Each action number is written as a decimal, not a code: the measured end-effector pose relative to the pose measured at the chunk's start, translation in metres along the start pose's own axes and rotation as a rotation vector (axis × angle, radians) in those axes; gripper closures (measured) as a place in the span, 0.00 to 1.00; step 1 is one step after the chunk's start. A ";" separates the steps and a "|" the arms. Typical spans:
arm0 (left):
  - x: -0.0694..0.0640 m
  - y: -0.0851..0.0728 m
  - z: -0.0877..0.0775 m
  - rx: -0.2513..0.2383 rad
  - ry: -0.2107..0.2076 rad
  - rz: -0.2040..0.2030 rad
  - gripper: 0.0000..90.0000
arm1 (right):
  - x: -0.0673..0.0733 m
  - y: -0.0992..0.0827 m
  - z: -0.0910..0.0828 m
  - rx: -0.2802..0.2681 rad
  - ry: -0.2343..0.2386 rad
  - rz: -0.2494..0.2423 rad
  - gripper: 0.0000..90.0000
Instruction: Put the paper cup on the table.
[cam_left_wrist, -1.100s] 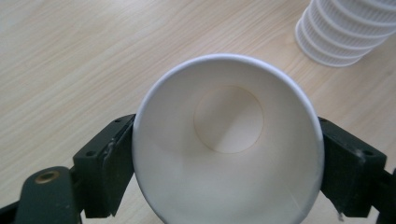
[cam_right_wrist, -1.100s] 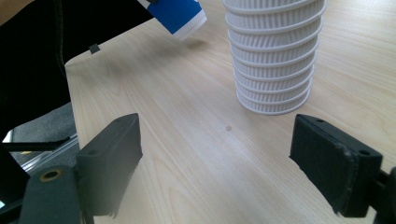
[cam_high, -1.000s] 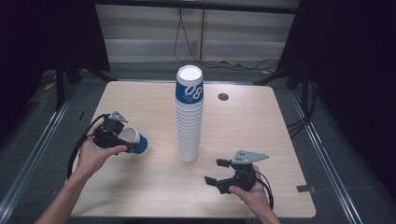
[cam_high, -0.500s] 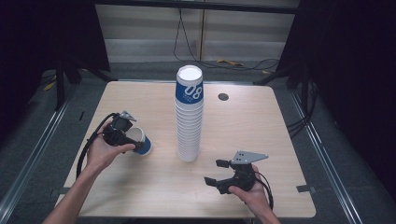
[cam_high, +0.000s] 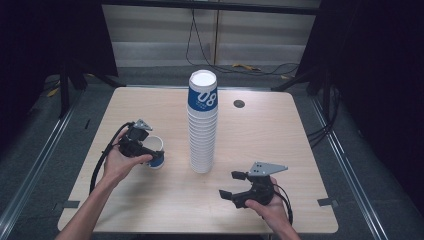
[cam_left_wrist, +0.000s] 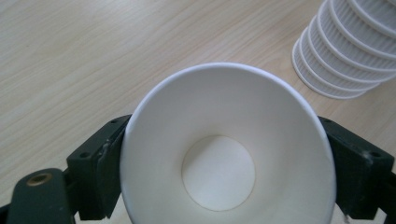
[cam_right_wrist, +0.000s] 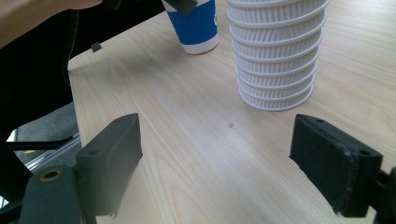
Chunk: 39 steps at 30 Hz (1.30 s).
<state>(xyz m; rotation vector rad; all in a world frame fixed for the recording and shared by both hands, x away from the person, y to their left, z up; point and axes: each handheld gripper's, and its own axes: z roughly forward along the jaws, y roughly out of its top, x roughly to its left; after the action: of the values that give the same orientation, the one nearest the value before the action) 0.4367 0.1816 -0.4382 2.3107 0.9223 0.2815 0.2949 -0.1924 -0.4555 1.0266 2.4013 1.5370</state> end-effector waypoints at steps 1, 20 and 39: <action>-0.001 0.000 0.001 -0.001 0.000 -0.002 0.14 | 0.000 0.000 0.000 0.000 0.000 0.000 0.18; -0.002 -0.018 0.009 -0.085 -0.016 -0.014 0.14 | 0.000 0.000 -0.001 0.000 0.006 0.007 0.18; 0.003 -0.051 0.018 -0.174 -0.004 -0.053 0.17 | 0.000 0.000 0.000 0.001 0.006 0.004 0.18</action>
<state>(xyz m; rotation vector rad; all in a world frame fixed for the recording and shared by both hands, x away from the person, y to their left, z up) 0.4189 0.2036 -0.4844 2.1240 0.9189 0.3212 0.2949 -0.1929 -0.4557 1.0288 2.4055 1.5434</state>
